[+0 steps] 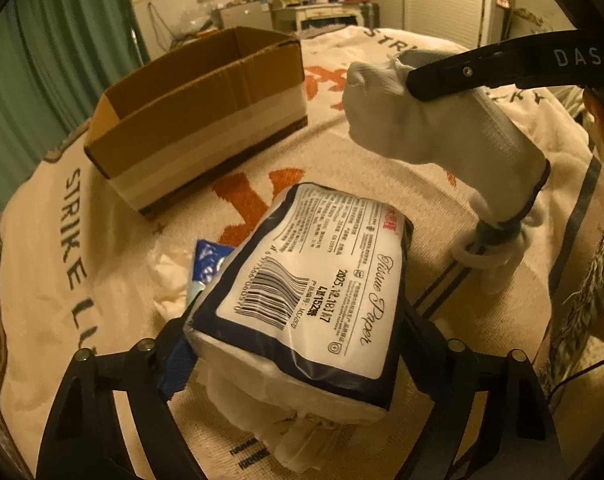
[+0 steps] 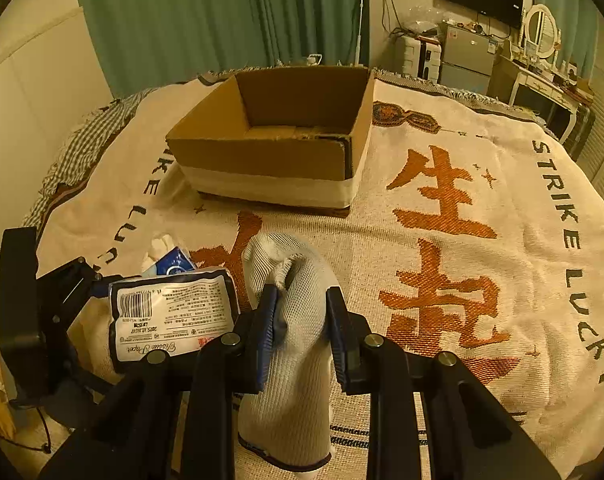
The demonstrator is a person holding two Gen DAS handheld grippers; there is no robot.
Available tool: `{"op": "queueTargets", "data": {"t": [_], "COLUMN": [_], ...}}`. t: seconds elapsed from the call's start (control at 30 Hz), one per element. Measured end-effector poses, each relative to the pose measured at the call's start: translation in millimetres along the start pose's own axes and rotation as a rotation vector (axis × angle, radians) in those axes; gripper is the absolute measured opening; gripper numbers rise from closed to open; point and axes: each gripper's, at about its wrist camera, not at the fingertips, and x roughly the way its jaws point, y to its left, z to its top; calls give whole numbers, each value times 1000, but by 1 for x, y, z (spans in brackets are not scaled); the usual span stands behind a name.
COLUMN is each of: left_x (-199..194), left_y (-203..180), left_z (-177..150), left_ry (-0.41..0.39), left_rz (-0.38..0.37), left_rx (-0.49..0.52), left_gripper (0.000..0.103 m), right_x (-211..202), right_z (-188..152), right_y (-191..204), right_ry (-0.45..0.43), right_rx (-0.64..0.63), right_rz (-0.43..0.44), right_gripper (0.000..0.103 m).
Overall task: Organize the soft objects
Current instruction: 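Carry the tissue pack and glove into the cardboard box and open both tools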
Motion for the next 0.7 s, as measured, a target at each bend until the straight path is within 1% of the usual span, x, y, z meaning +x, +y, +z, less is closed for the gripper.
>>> {"op": "queueTargets", "data": {"t": [0.1, 0.17, 0.3, 0.4, 0.47, 0.63, 0.7], "left_x": [-15, -29, -48, -55, -58, -63, -60], "left_y": [7, 15, 41, 66, 82, 111, 125], "left_z": [10, 21, 42, 54, 60, 77, 86], "left_ry": [-23, -49, -89, -106, -114, -156, -159], "left_rz": [-48, -79, -90, -80, -59, -6, -12], "left_rx": [-48, -82, -180, -263, -309, -357, -391], "left_gripper": [84, 84, 84, 84, 84, 84, 84], "right_x": [-6, -14, -30, -39, -43, -48, -46], "right_z": [5, 11, 31, 50, 62, 92, 108], "right_y": [0, 3, 11, 16, 23, 30, 30], "right_ry": [-16, -43, -100, -140, -162, -204, -216], "right_rx": [0, -18, -27, -27, -43, -55, -49], "right_rz": [1, -12, -2, -12, -14, -23, -8], "right_gripper": [24, 24, 24, 24, 24, 24, 24]}}
